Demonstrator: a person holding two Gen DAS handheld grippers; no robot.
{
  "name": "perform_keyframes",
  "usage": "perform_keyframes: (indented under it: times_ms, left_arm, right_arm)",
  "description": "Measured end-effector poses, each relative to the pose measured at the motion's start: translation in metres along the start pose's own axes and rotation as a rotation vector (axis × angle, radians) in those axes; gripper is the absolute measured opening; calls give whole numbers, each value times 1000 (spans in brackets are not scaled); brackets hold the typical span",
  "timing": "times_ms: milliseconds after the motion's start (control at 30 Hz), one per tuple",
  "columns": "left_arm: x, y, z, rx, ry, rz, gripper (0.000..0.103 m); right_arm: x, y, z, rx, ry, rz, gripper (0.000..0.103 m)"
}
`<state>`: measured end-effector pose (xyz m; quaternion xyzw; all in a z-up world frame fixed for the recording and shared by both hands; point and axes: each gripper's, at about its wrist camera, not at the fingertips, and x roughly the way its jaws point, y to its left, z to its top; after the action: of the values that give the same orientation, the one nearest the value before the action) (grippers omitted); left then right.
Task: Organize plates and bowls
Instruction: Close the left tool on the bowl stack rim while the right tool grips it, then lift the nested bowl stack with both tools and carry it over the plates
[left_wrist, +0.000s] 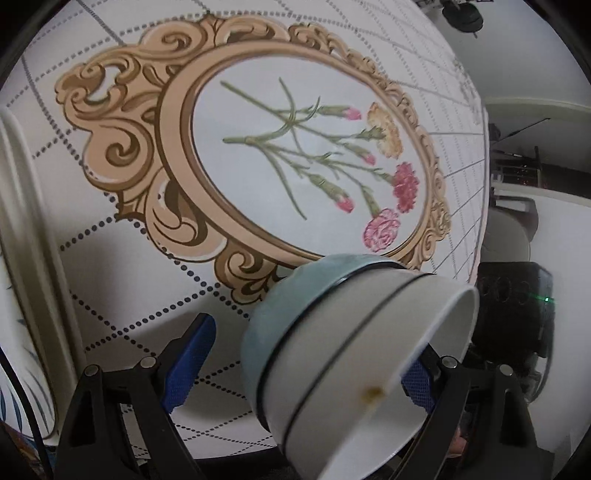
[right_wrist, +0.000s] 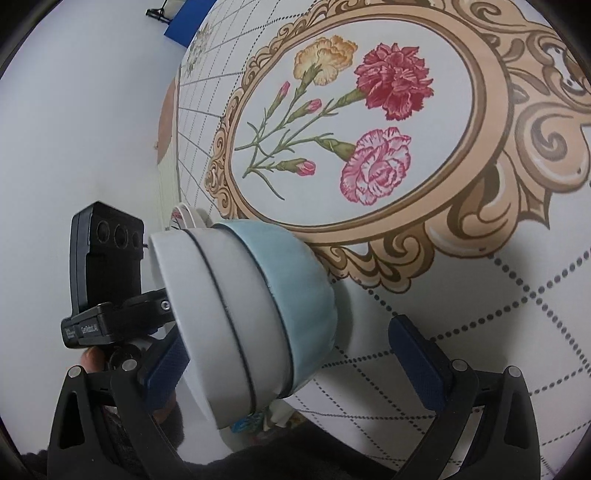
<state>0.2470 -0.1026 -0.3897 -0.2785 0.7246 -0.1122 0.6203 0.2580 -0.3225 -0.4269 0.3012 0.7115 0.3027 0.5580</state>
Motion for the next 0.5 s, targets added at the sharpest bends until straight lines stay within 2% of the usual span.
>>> perform_keyframes:
  times_ms: [300,433,500]
  left_arm:
    - [3,4,0,-7,-20,-18,93]
    - [5,3,7,18,50,-18,93]
    - [4,0,7,25,50,27,96]
  right_arm:
    - [1,2,6,-16,23,-15,103]
    - [1,3,9,-24,30,-23,103]
    - [1,6,8,-25,32,-57,103]
